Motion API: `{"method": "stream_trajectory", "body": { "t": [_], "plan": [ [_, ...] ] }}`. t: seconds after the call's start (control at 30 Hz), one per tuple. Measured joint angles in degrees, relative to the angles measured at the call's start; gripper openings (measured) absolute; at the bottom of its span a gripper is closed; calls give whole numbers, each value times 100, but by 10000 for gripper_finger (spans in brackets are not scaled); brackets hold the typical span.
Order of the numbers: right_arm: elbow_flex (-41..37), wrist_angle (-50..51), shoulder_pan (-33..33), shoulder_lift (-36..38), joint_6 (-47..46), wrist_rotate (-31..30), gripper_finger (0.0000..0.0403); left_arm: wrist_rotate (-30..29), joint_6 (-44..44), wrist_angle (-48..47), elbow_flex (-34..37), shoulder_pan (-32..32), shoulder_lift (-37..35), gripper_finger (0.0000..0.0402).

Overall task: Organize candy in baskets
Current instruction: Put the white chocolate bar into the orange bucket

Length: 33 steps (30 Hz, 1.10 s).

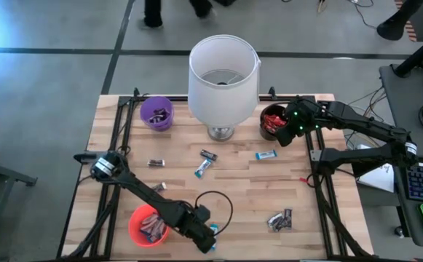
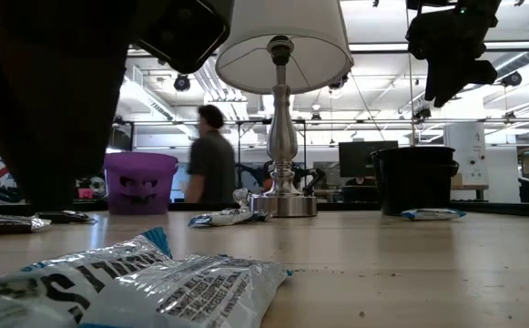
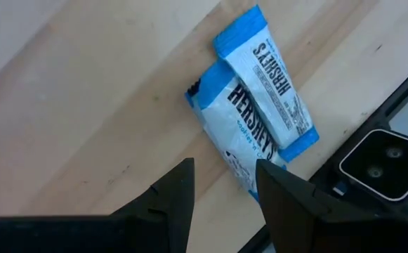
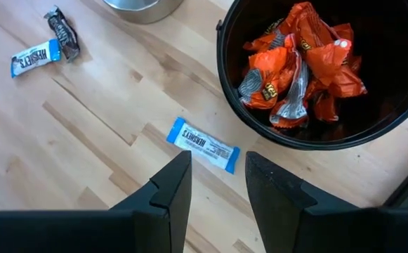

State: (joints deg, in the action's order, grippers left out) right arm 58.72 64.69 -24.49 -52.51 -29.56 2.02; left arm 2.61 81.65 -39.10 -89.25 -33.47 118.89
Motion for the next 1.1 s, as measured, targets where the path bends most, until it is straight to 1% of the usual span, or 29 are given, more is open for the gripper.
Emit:
{"method": "stream_trajectory", "body": {
  "t": [0.1, 0.3, 0.97, 1.1],
  "plan": [
    [0, 1, 0, 0, 0, 67, 123, -2, 39, 23, 0, 0, 0, 134],
    [0, 1, 0, 0, 0, 149, 123, -11, 59, 454, 40, 2, 0, 134],
    [0, 1, 0, 4, 0, 149, 123, -57, 155, 537, 207, -16, 1, 134],
    [0, 4, -1, 4, 0, 149, 123, 6, 148, 702, 214, -24, 116, 134]
  ]
}}
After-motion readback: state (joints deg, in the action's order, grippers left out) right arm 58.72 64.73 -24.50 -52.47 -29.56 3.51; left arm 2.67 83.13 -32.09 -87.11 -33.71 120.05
